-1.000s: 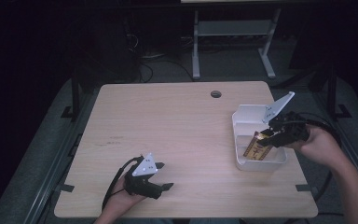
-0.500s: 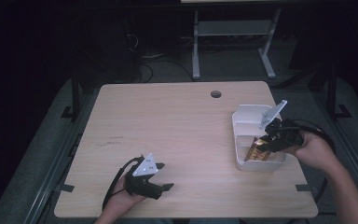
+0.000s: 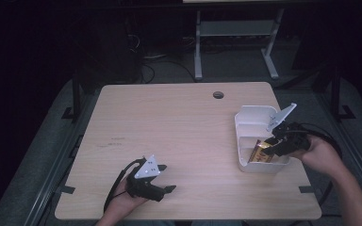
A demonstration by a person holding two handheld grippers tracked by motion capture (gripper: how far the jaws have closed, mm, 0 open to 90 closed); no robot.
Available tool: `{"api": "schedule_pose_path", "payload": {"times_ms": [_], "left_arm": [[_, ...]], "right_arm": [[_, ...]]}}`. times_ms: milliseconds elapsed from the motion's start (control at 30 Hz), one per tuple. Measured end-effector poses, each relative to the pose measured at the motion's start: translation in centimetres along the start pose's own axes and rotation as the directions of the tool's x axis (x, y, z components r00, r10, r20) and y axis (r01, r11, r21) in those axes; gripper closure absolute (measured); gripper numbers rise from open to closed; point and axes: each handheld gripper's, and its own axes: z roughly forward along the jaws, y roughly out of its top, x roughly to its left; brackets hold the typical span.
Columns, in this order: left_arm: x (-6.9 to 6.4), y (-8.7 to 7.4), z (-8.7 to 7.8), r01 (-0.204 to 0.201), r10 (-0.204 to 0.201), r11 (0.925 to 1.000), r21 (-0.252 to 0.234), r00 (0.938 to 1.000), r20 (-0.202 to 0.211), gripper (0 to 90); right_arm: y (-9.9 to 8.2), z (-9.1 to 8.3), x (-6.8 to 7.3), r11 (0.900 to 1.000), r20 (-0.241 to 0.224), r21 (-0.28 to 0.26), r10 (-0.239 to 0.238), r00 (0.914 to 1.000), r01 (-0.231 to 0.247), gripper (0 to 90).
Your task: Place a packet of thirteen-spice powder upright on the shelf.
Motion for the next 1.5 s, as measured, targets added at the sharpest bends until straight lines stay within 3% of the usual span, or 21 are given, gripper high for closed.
{"api": "schedule_pose_path", "payload": {"times_ms": [300, 600, 1133, 1500], "left_arm": [[0.0, 0.0, 0.1, -0.004, 0.004, 1.0, 0.004, 1.0, 0.001, 26.1], [-0.1, 0.0, 0.2, -0.002, 0.002, 1.0, 0.005, 1.0, 0.002, 26.1], [0.1, 0.0, 0.0, 0.002, -0.002, 1.0, 0.0, 1.0, -0.002, 26.1], [0.0, 0.0, 0.1, 0.0, 0.0, 1.0, 0.002, 1.0, 0.001, 26.1]], "right_arm": [[-1.8, -0.1, 0.2, 0.999, 0.024, 0.016, 0.04, 0.9989, -0.04, 57.7], [-3.0, 0.0, 0.1, 0.9967, 0.02, 0.032, 0.075, 0.997, -0.075, 66.1], [-1.7, 0.0, 0.5, 0.9983, 0.066, 0.058, -0.003, 0.9978, -0.001, 66.3], [-1.6, -0.1, 0.3, 0.9977, 0.107, 0.068, -0.005, 0.9943, -0.002, 65.5]]}}
